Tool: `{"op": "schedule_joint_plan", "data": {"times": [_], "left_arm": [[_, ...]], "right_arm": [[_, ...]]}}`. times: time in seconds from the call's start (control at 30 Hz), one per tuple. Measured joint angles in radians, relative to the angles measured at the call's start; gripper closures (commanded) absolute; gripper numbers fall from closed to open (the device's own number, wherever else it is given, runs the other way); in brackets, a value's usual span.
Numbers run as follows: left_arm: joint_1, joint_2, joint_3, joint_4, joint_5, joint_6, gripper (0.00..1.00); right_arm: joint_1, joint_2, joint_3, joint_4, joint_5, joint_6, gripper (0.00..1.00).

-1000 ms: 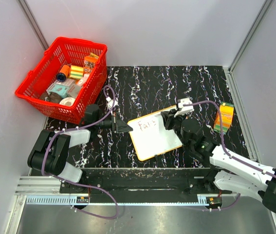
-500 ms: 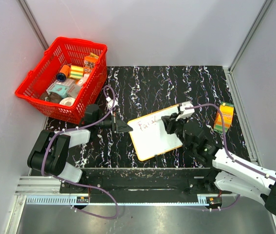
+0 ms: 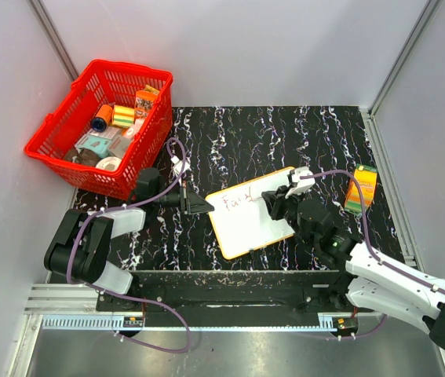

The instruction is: Write a sentence on the whiteboard

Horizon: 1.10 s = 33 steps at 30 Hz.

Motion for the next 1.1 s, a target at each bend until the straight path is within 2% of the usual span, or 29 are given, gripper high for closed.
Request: {"op": "schedule_joint_plan", "data": {"times": [1.1], "left_arm": [[-0.005,-0.001,0.010,-0.019,-0.004,0.007,1.00]], "right_arm": [[-0.001,0.059,0.046,0.037,0.064,-0.039,1.00]]}}
